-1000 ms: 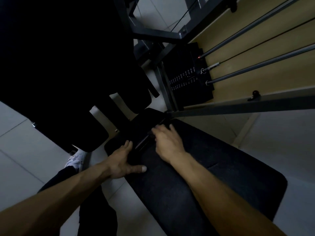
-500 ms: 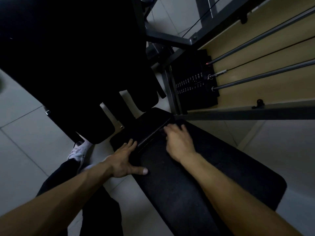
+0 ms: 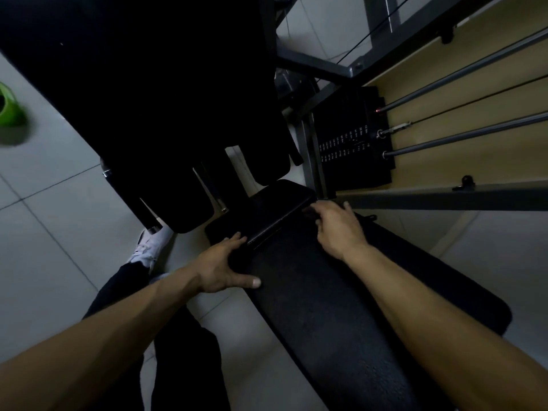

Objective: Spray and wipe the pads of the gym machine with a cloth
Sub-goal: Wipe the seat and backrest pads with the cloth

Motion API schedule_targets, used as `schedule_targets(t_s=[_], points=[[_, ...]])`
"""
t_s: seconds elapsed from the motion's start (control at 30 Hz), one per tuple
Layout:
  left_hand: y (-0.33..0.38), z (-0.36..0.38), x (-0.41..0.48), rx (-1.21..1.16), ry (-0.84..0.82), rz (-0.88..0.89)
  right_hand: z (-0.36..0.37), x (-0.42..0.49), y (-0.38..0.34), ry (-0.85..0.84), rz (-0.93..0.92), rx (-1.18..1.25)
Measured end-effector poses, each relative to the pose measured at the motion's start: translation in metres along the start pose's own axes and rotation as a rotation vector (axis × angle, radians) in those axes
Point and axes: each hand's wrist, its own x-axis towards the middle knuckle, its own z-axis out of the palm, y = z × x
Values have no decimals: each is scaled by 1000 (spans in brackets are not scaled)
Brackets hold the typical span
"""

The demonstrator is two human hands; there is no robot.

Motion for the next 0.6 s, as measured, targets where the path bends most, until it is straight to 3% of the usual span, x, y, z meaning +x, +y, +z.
schedule_targets(t_s=[0.17, 0.3, 0.37, 0.5, 0.6], points=[[-12, -10, -5, 59, 28, -11, 42, -47, -75, -181, -369, 53], [-21, -10, -6, 126, 63, 7, 38, -59, -75, -385, -582, 107], [-21, -10, -6, 117, 70, 13, 28, -46, -59, -343, -536, 76], [-21, -12, -7, 124, 68, 19, 30, -30, -63, -102, -282, 76], [-22, -13, -7, 159, 46, 26, 47, -63, -99, -246, -445, 97]])
